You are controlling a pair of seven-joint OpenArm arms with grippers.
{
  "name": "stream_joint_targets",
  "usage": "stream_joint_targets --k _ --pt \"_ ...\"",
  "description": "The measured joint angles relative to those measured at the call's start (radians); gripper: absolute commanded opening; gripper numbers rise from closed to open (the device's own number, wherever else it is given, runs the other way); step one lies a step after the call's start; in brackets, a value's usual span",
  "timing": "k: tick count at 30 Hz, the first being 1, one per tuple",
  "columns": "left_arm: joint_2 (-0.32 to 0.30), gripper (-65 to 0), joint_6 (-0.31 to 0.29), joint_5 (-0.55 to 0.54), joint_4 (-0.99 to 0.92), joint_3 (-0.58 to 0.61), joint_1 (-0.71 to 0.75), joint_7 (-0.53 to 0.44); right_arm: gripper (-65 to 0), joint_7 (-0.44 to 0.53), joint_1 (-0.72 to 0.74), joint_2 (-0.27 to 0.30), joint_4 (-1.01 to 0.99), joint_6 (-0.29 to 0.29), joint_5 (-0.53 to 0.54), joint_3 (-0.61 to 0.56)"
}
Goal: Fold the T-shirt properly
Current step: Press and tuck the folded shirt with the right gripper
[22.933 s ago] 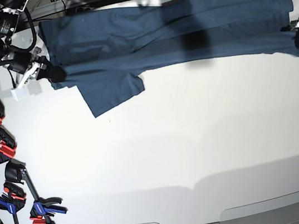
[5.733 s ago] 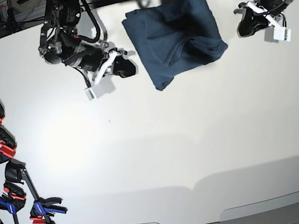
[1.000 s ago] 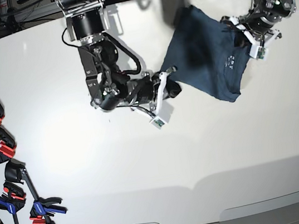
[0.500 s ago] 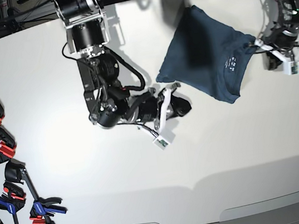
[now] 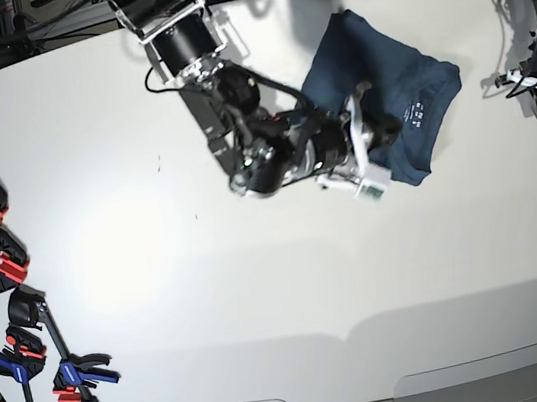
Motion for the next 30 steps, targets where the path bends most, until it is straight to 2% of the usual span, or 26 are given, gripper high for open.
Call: stream_joint_targets --k 5,9,16,21,28,30 --pt "0.002 -65.0 0.0 -0.002 0.0 0.0 0.0 0.0 -65.0 0.161 -0.054 0.0 0.0 0.0 -0.239 -0.129" --pt "0.002 -65.0 0.0 -0.003 0.0 0.0 0.0 0.0 -65.0 0.301 -0.105 0.0 -0.005 -0.005 -0.422 -0.172" --pt "0.002 -65.0 0.0 -0.003 0.0 0.0 0.0 0.0 -65.0 0.332 -0.132 0.0 -0.047 -0.151 -0.626 -0.163" --pt "0.002 -65.0 0.0 -0.002 0.0 0.0 0.004 -0.001 -65.0 0.333 -0.132 -0.003 -0.053 -0.18 -0.652 -0.057" --pt "0.003 -65.0 0.0 -0.003 0.0 0.0 0.034 -0.002 -65.0 0.336 -0.132 -0.003 -0.053 -0.192 -0.649 0.213" --pt "0.003 -65.0 0.0 -0.003 0.0 0.0 0.034 -0.002 -65.0 0.341 -0.131 0.014 -0.053 -0.196 -0.644 0.278"
